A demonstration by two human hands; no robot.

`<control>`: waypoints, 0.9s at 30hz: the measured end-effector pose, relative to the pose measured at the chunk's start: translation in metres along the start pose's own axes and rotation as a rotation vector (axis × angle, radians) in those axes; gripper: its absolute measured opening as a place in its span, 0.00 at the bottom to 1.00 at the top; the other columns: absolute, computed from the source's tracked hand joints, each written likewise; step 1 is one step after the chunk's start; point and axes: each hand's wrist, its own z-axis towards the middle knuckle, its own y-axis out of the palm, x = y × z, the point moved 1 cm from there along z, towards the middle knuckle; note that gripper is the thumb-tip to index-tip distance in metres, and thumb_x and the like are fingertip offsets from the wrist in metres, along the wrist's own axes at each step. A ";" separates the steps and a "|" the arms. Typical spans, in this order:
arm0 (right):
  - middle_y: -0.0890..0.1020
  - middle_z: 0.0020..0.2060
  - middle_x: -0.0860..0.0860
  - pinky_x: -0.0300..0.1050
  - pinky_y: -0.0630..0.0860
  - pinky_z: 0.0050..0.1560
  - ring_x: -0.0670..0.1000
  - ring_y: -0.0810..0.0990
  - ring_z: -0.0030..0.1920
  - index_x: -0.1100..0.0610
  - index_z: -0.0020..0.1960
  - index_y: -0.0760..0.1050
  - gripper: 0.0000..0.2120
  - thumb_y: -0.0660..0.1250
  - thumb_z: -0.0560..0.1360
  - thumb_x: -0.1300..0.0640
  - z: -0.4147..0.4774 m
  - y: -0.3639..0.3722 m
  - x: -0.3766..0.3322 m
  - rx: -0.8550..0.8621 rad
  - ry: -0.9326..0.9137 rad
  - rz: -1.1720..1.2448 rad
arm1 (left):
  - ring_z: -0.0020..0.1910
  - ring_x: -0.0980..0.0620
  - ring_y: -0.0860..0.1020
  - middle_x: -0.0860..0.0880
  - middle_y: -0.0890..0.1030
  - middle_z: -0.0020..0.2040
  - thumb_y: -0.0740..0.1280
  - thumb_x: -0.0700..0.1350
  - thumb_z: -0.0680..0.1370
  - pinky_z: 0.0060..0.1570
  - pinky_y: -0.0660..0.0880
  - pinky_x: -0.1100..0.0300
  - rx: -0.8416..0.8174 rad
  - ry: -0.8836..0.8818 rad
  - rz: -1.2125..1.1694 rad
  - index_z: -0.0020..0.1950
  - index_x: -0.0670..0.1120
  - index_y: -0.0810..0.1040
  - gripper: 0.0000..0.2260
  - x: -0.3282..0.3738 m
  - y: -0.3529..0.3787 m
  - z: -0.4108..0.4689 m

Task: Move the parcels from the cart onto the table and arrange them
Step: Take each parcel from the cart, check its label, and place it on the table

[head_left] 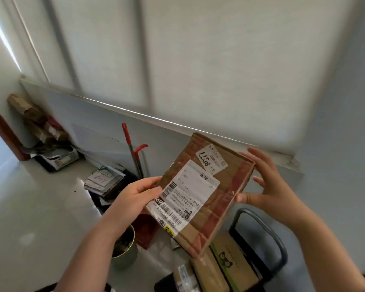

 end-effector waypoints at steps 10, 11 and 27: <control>0.80 0.51 0.36 0.35 0.78 0.47 0.40 0.80 0.52 0.43 0.55 0.68 0.38 0.74 0.51 0.30 -0.180 0.055 -0.002 0.530 0.345 0.276 | 0.44 0.54 0.81 0.48 0.79 0.47 0.68 0.46 0.75 0.45 0.79 0.57 0.284 0.044 -0.300 0.59 0.45 0.71 0.14 -0.052 0.083 -0.052; 0.81 0.50 0.39 0.35 0.78 0.44 0.41 0.81 0.50 0.45 0.55 0.69 0.35 0.73 0.55 0.30 -0.202 0.055 -0.003 0.574 0.381 0.304 | 0.45 0.52 0.81 0.48 0.80 0.48 0.68 0.45 0.75 0.49 0.78 0.53 0.231 0.040 -0.301 0.57 0.44 0.73 0.12 -0.056 0.095 -0.057; 0.80 0.48 0.55 0.49 0.82 0.38 0.56 0.81 0.48 0.55 0.52 0.70 0.08 0.63 0.77 0.51 -0.529 -0.045 0.044 1.174 1.222 0.689 | 0.50 0.63 0.75 0.57 0.70 0.62 0.68 0.47 0.76 0.43 0.72 0.70 -0.978 -0.090 0.322 0.72 0.63 0.59 0.30 -0.088 0.410 -0.178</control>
